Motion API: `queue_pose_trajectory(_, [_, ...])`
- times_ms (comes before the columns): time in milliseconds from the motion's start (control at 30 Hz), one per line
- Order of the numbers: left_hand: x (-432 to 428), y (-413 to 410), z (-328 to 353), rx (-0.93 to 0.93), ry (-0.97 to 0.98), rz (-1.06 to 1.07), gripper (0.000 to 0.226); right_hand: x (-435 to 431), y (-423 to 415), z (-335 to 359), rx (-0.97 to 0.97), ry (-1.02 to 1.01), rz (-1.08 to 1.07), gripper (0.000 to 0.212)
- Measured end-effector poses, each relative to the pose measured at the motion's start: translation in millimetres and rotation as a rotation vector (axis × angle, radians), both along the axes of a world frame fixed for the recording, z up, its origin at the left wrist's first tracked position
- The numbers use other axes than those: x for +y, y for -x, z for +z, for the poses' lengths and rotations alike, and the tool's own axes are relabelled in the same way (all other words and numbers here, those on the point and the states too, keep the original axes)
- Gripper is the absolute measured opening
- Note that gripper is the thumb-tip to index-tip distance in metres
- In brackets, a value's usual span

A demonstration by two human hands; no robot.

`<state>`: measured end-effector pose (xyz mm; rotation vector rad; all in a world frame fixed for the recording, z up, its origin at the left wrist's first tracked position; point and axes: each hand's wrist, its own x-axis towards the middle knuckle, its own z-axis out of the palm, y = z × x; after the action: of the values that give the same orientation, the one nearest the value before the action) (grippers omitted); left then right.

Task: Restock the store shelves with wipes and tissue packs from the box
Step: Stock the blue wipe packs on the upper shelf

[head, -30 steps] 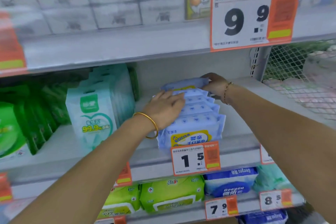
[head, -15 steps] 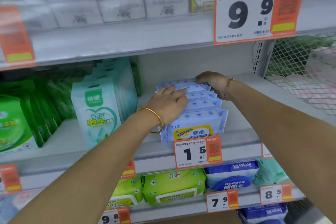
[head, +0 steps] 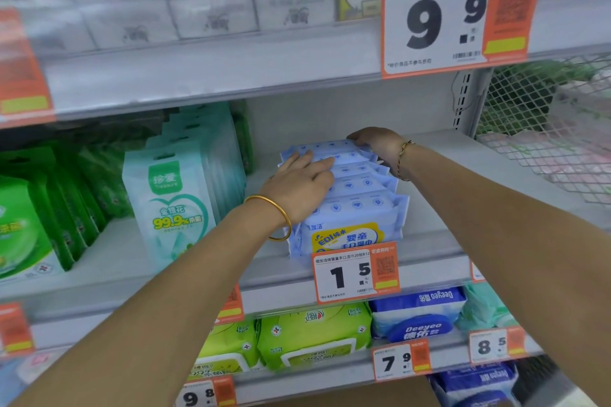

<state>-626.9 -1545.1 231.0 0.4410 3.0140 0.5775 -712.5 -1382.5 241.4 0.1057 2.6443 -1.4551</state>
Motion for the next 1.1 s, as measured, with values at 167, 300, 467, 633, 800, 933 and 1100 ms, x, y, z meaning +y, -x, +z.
queue_pose_trajectory(167, [-3.3,9.1,-6.5,0.016,-0.009,-0.009,0.07,5.3,-1.4,-3.2,0.031,0.015,-0.038,0.012])
queue_pose_trajectory(300, [-1.9,3.0,-3.4,0.089,-0.161,0.034,0.066,13.0,-17.1,0.1,0.086,0.044,0.004,0.026])
queue_pose_trajectory(467, [-6.8,-40.6,7.0,0.419,-0.411,-0.025,0.072,21.5,-73.6,5.4,0.521,0.185,-0.166,0.036])
queue_pose_trajectory(633, [-25.2,-151.4,-51.8,0.704,-0.454,-0.132,0.035,8.8,-226.6,-38.1,0.829,0.313,-0.078,0.027])
queue_pose_trajectory(800, [-67.0,-216.6,-188.4,0.434,-0.204,-0.172,0.029,-26.7,-312.0,-151.0,0.482,0.197,0.177,0.028])
queue_pose_trajectory(933, [-93.7,-213.6,-279.8,-0.055,-0.031,-0.042,0.038,-42.9,-313.3,-243.2,0.143,-0.12,0.389,0.029])
queue_pose_trajectory(1100, [-99.4,-195.8,-360.2,-0.489,0.162,0.077,0.035,-43.2,-313.2,-306.2,-0.093,-0.344,0.475,0.032])
